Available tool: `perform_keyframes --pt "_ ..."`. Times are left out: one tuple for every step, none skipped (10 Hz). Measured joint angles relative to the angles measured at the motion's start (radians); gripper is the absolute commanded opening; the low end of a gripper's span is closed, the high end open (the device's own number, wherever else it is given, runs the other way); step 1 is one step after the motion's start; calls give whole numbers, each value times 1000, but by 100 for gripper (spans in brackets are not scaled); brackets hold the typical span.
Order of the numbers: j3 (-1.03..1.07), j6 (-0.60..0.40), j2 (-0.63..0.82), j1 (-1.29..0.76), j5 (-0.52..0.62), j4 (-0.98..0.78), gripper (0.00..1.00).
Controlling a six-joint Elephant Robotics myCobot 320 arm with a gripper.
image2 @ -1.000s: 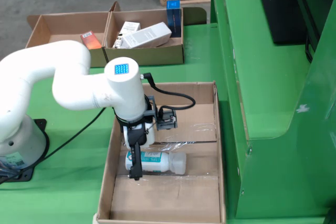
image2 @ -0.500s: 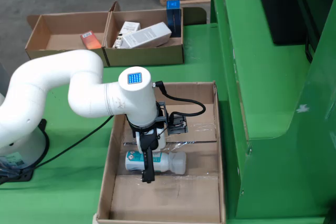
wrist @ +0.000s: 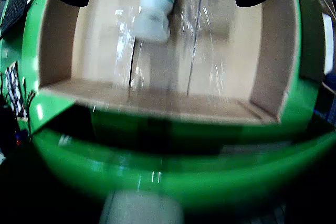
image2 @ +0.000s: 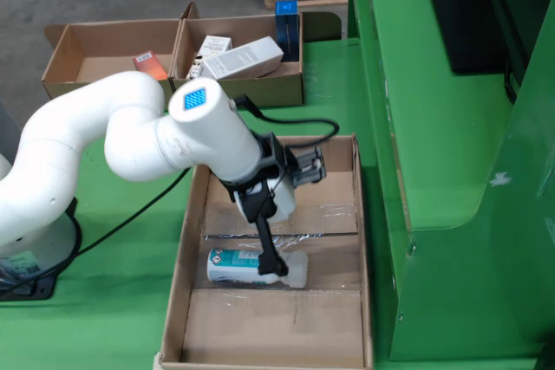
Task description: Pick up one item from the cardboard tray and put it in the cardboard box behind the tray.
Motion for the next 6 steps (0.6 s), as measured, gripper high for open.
perform_keyframes --pt "54 5 -9 0 -2 26 100" --pt "58 6 -18 0 -11 28 100" --pt "58 6 -24 -1 -9 35 100" --pt "58 8 -46 -1 -11 49 100" --pt "57 8 -51 -1 -11 51 100" --pt "58 11 -68 -1 -17 60 100"
